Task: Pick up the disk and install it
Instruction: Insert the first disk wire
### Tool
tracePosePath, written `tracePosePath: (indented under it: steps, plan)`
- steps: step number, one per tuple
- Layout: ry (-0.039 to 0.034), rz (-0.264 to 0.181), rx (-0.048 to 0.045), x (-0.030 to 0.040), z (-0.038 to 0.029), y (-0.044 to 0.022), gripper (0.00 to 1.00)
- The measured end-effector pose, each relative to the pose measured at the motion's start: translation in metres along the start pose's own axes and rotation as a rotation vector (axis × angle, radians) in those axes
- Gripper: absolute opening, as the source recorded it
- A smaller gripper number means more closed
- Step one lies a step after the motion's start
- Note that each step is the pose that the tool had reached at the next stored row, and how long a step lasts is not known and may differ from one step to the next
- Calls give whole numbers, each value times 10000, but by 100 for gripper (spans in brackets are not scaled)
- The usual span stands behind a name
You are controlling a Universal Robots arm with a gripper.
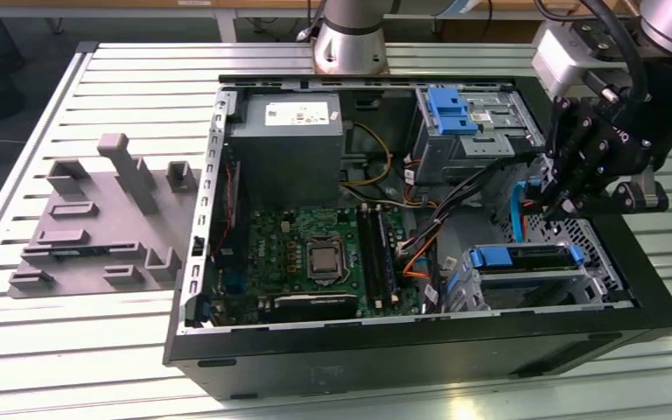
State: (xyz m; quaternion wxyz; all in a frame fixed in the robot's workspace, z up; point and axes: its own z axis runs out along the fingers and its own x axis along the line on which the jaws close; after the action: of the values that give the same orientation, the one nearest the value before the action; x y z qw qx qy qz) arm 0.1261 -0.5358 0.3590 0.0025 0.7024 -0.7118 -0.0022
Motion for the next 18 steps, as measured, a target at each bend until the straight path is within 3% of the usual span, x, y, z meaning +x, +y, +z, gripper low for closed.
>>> tracePosePath:
  steps: [12, 13, 18]
  plan:
    - [39, 0, 0, -4, 65, -8, 22]
    - [39, 0, 2, -4, 65, -8, 16]
    - [38, -7, 123, 20, 65, 44, 16]
